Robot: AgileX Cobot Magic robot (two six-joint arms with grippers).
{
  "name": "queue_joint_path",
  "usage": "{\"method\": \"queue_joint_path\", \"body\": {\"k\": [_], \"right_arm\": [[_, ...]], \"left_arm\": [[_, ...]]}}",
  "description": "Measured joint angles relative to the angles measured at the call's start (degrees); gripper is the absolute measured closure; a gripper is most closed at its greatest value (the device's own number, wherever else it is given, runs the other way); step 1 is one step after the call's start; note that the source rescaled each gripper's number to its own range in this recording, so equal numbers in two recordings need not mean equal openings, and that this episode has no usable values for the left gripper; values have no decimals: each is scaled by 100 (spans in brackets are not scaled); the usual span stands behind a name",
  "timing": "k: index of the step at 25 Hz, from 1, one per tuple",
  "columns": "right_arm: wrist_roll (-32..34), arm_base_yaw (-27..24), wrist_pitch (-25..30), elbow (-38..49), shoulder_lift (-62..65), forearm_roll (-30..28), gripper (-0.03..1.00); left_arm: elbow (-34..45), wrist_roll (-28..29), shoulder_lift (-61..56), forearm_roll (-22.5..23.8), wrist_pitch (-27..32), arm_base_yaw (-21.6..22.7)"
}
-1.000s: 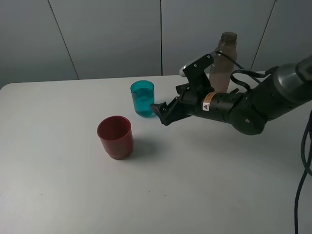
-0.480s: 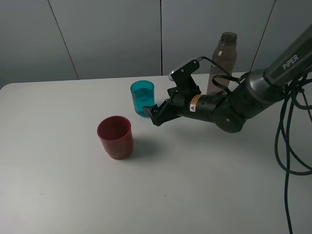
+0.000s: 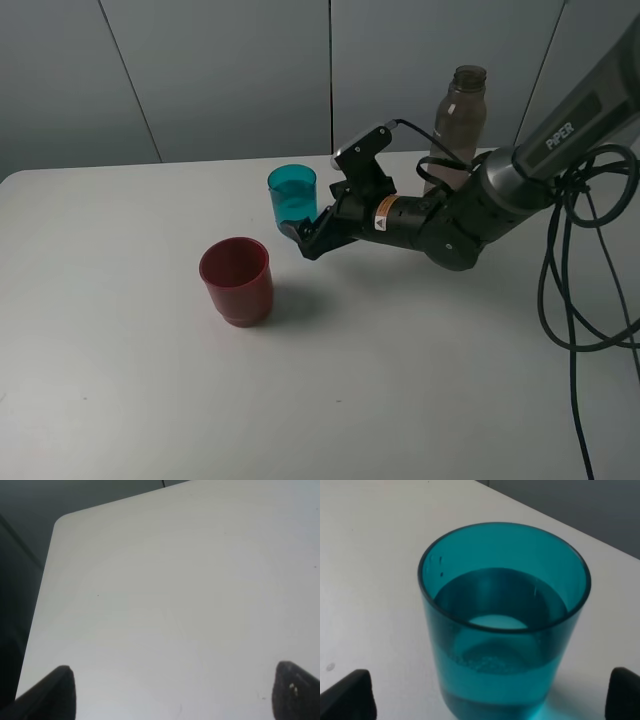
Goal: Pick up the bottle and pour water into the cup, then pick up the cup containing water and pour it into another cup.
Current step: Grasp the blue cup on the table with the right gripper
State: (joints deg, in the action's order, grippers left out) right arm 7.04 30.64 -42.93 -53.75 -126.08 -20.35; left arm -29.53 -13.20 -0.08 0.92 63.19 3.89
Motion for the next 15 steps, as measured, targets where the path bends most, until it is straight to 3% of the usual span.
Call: {"method": "queue_joint_path", "body": {"k": [15], "right_arm": [[14, 0, 0, -526, -442, -142, -3]], "left_arm": [[0, 0, 0, 0, 0, 0]]}}
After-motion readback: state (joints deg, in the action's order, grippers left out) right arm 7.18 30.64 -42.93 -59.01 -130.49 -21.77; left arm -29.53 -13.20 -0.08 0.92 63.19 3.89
